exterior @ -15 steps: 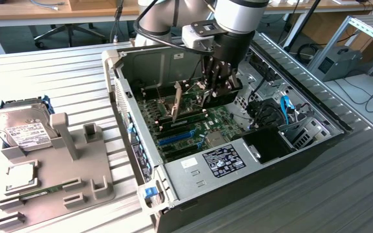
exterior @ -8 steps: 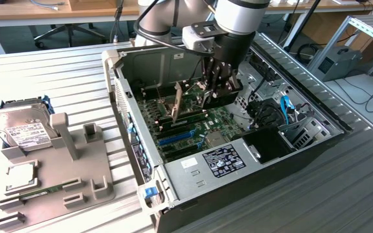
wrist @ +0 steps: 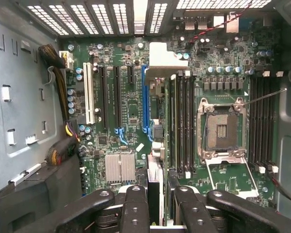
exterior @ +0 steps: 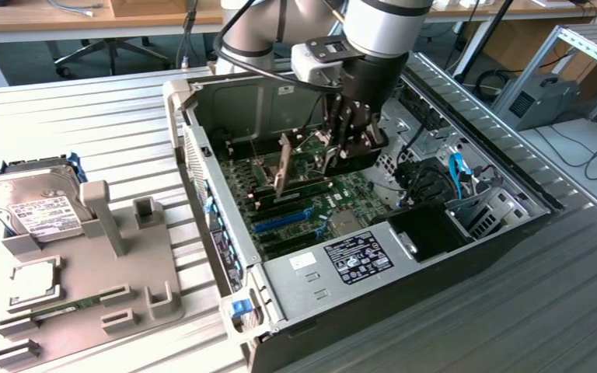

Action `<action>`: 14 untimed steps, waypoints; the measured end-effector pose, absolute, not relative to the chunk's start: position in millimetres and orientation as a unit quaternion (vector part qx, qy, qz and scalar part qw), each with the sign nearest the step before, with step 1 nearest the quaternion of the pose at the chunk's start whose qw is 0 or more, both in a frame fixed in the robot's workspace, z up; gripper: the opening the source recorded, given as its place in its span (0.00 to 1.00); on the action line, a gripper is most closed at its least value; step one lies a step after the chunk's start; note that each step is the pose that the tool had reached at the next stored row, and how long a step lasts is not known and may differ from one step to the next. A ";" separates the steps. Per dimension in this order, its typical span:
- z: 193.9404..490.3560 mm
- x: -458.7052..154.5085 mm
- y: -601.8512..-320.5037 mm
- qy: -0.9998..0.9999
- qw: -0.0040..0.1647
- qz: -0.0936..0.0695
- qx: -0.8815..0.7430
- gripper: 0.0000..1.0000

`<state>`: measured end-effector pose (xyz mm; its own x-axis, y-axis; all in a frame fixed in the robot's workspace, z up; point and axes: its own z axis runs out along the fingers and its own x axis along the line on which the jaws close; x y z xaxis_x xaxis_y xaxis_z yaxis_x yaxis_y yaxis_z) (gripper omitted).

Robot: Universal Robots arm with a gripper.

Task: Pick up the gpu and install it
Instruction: 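Insert the gpu into the slot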

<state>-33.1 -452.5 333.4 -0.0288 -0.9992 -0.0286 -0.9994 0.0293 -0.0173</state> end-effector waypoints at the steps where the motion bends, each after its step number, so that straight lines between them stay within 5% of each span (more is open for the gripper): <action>1: 333.3 -33.6 -452.7 0.717 0.016 0.004 -0.697 0.26; 14: 328.6 -41.2 -457.1 0.739 0.016 0.003 -0.674 0.26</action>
<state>-41.2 -457.1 328.6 -0.0918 -0.9954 -0.0286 -0.9956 0.0923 -0.0172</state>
